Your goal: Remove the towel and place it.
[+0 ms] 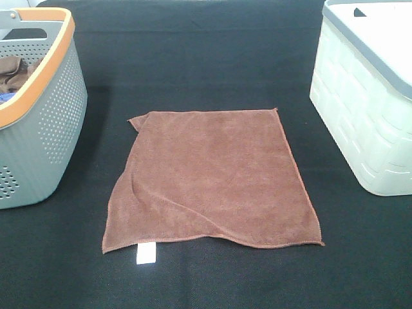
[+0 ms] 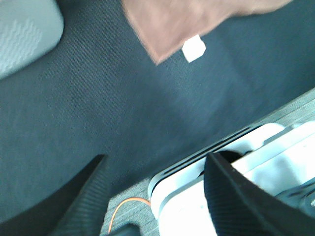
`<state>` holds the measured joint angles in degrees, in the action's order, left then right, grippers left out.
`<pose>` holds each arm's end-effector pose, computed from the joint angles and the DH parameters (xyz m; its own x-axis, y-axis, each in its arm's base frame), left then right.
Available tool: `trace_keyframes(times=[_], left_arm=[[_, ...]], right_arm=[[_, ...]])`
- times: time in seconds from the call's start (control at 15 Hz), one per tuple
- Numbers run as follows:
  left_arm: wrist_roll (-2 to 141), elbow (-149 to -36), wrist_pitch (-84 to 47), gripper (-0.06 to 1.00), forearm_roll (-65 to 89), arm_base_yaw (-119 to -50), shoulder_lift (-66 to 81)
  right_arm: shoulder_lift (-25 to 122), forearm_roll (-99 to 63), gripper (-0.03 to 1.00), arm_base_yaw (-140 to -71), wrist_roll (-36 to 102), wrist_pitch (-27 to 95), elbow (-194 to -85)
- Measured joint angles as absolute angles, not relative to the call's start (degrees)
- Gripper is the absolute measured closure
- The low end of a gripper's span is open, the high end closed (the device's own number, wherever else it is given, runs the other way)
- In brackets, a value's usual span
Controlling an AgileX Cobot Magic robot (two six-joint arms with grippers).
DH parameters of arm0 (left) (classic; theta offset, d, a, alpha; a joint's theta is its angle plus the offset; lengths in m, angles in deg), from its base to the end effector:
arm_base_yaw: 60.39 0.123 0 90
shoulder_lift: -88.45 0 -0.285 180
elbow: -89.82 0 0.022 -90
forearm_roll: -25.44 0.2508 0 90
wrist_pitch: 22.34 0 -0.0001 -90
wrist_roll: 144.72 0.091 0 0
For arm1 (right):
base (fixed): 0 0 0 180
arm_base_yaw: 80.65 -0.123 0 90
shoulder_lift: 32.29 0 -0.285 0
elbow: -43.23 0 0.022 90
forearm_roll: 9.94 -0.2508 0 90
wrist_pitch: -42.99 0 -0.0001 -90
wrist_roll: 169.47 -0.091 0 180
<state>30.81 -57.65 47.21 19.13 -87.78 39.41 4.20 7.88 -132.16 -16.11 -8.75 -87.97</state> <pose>0.0861 -0.0552 0.3175 -0.8297 0.2996 -0.4709 0.4081 0.9012 -0.1459 0.0674 0.0495 0.2718 -0.6029 -0.3446 -0.7195 -0.5137 0.8577 0.0197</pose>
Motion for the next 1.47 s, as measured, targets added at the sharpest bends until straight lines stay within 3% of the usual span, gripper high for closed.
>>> trace_keyframes(times=[0.2,0.53,0.67,1.47], left_arm=[[35.3,-46.8,47.3,0.40,19.3,-87.8,54.4],[38.4,-44.1,42.5,0.40,19.4,-87.8,68.7],[41.4,-42.2,39.1,0.40,18.1,-87.8,69.8],[49.5,-41.8,38.3,0.40,14.2,-87.8,69.8]], right_arm=[[3.7,6.9,0.34,-132.2,-16.1,-12.3,-88.9],[3.7,4.9,0.34,-132.2,-12.8,-15.6,-89.5],[3.4,4.1,0.34,-132.2,-9.5,-21.2,-89.6],[-0.4,-1.5,0.34,-132.2,4.7,-18.4,-88.6]])
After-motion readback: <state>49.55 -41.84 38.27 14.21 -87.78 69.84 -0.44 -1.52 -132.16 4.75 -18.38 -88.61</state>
